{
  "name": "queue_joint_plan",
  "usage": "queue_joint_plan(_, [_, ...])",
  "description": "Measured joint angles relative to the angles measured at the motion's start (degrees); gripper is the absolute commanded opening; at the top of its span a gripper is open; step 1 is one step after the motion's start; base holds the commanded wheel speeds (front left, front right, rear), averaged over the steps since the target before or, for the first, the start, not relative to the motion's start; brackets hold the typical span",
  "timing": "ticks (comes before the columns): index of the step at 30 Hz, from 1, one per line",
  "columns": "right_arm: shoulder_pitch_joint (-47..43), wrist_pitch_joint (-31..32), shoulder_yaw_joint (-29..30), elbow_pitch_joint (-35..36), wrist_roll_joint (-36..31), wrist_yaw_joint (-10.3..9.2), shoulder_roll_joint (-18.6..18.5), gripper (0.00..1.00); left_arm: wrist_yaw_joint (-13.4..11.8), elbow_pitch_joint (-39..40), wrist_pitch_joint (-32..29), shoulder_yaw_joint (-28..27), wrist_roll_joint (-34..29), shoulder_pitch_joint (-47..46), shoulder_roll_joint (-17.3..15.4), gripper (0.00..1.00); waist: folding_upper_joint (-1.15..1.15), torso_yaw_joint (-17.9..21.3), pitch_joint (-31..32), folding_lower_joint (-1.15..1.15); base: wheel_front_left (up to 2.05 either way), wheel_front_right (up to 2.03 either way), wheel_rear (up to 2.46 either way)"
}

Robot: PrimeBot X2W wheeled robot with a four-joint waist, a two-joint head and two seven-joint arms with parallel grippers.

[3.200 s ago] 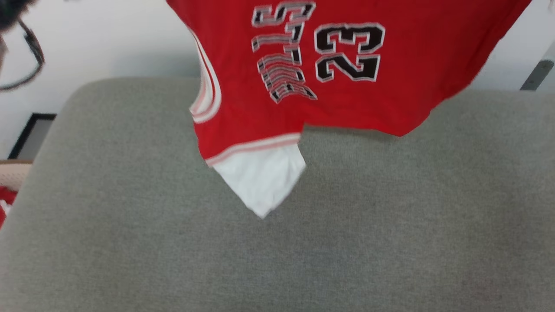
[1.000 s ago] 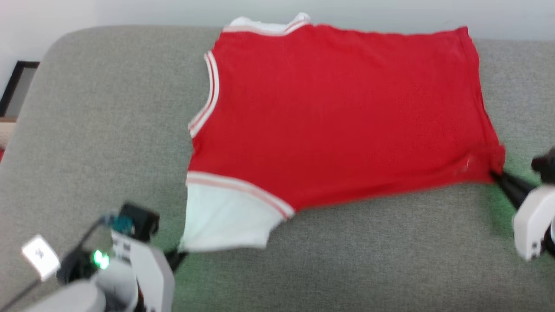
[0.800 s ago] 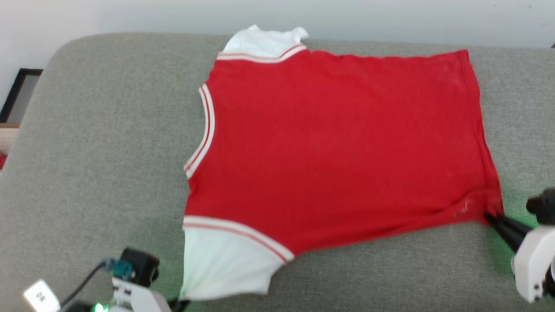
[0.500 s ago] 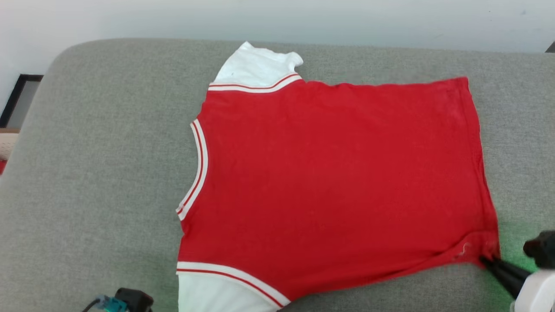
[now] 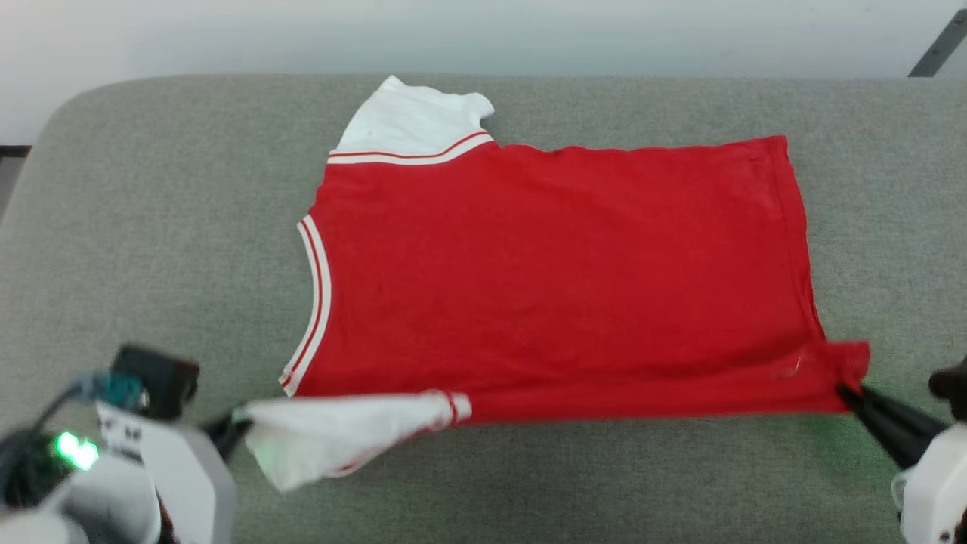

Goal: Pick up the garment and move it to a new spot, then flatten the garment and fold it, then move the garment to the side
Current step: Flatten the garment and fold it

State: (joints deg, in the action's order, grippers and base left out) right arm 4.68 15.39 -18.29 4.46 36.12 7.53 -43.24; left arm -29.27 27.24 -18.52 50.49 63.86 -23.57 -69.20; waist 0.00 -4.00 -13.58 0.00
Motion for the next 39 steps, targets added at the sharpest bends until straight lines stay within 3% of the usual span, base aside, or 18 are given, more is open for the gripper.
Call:
queue_joint_plan(6, [6.8,4.1,1.2,-0.5,-2.7,-0.01,2.1,0.0,8.2,-6.8,-5.6,-0.6,-4.5,-11.0,3.4,0.0,0.0,0.8,-1.2,0.0,0.0,0.0,0.0])
queue_joint_plan(11, [12.8,6.4,-0.5,-4.3,-3.4,-0.01,3.5,0.0,15.8,-17.7,-8.8,0.7,-7.5,-19.8,10.6,0.0,0.0,1.0,-2.7,0.0,0.0,0.0,0.0])
queue_joint_plan(17, [19.2,8.1,-4.3,-10.2,-2.7,-0.01,5.4,0.0,22.3,-32.0,-11.5,2.7,-7.6,-26.4,18.9,0.0,0.0,1.4,-4.6,0.0,0.0,0.0,0.0])
queue_joint_plan(23, [24.0,9.7,-8.8,-15.9,-0.5,-0.01,7.0,0.0,26.1,-43.8,-14.3,4.4,-6.5,-29.2,24.3,0.0,0.0,2.0,-6.3,0.0,0.0,0.0,0.0])
queue_joint_plan(32, [30.0,13.4,-14.2,-19.8,4.7,-0.01,6.7,0.0,29.2,-56.5,-17.5,4.6,-3.0,-31.8,30.3,0.01,0.0,2.3,-7.8,0.0,0.0,0.0,0.0])
queue_joint_plan(34, [31.1,14.3,-15.2,-20.6,5.5,-0.01,6.5,0.0,29.7,-58.6,-18.6,4.7,-2.4,-32.6,31.3,0.11,0.0,2.4,-7.8,0.0,0.0,0.0,0.0])
queue_joint_plan(36, [32.0,15.2,-16.0,-21.3,6.4,-0.01,6.4,0.0,30.1,-60.2,-19.1,4.7,-2.1,-33.1,32.2,0.29,0.0,2.4,-7.6,0.0,0.0,0.0,0.0])
queue_joint_plan(37, [32.4,15.5,-16.5,-21.6,6.5,-0.01,6.4,0.0,30.3,-60.8,-19.1,4.7,-2.0,-33.3,32.5,0.45,0.0,2.4,-7.4,0.0,0.0,0.0,0.0])
queue_joint_plan(39, [33.2,16.1,-17.2,-22.3,6.8,-0.01,6.5,0.27,30.6,-61.9,-18.9,4.8,-2.0,-33.7,33.0,0.99,0.0,2.3,-7.0,0.0,0.0,0.0,0.0])
